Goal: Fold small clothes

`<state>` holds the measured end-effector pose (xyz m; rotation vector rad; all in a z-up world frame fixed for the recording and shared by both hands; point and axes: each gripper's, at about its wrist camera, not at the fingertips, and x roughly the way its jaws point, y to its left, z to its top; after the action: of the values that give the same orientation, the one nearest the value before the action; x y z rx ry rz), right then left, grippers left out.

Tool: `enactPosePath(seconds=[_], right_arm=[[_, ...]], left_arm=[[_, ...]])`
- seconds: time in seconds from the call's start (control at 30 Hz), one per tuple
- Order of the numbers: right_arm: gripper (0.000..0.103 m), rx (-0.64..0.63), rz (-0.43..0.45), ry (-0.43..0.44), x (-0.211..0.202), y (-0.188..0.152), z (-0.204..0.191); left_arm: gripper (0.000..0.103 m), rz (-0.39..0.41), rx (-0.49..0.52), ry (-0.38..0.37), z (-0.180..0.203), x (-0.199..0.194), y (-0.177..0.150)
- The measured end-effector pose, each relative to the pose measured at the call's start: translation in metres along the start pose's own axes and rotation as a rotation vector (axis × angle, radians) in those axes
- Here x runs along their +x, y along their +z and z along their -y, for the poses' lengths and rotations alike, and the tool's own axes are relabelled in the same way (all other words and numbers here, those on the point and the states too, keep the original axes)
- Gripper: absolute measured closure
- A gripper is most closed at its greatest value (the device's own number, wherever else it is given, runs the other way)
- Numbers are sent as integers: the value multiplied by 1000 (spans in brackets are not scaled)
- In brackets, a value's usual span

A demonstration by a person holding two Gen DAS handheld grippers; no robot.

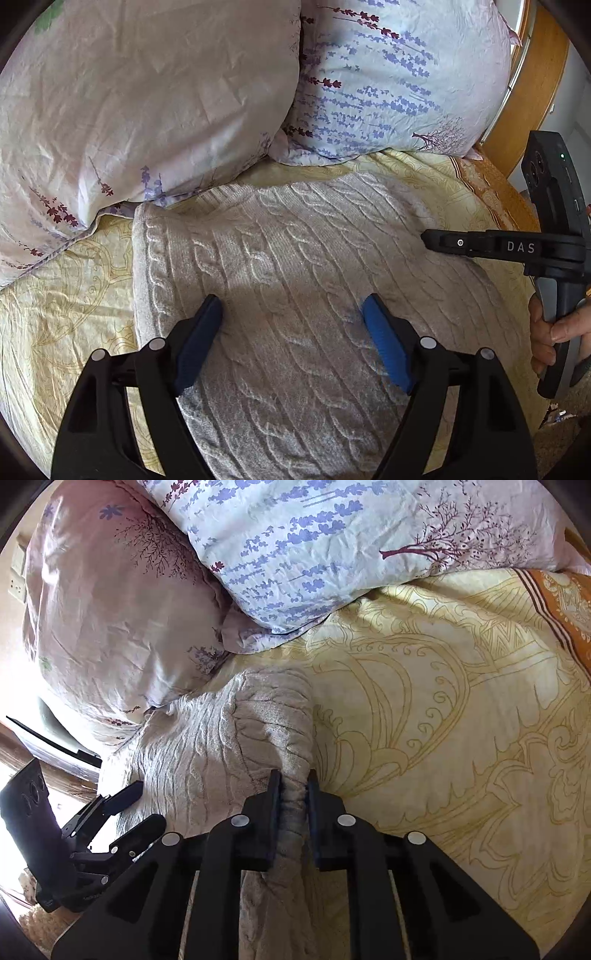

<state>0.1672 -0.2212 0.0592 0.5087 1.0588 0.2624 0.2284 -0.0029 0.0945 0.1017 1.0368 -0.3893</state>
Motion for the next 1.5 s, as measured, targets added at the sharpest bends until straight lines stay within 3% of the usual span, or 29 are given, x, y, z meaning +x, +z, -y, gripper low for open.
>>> enactPosePath(seconds=[0.07, 0.17, 0.3, 0.37, 0.47, 0.63, 0.83, 0.9, 1.2, 1.33, 1.43, 1.47, 1.5], right_arm=[[59, -42, 75, -4, -20, -4, -9], [59, -173, 173, 24, -47, -19, -29], [66, -315, 136, 37, -51, -45, -53], [67, -352, 108, -8, -41, -55, -58], [67, -355, 72, -81, -22, -61, -55], [66, -405, 106, -137, -14, -67, -60], [67, -383, 151, -129, -38, -71, -66], [67, -394, 162, -120, -47, -79, -68], [66, -461, 93, -253, -28, -112, -70], [66, -518, 105, -310, -22, -118, -75], [66, -449, 140, -279, -42, -116, -73], [59, -415, 183, -286, -53, -118, -70], [36, -392, 214, -300, -62, -119, -66]], left_arm=[[25, 26, -10, 11, 0, -11, -1], [25, 60, -1, 79, 2, -29, -9], [25, 39, -52, 118, 1, -38, -19], [23, 30, -53, 144, 4, -38, -23], [18, 18, -44, 164, 9, -35, -25], [11, 8, -27, 184, 15, -24, -25], [13, 80, -56, 145, 7, -47, -36], [13, 103, -54, 174, 3, -57, -46], [18, -41, -119, 162, -14, -34, -77], [13, -42, -177, 127, -25, -26, -81], [13, -3, -185, 137, -26, -41, -85], [13, 22, -186, 142, -27, -50, -89], [12, 41, -190, 146, -28, -57, -94]])
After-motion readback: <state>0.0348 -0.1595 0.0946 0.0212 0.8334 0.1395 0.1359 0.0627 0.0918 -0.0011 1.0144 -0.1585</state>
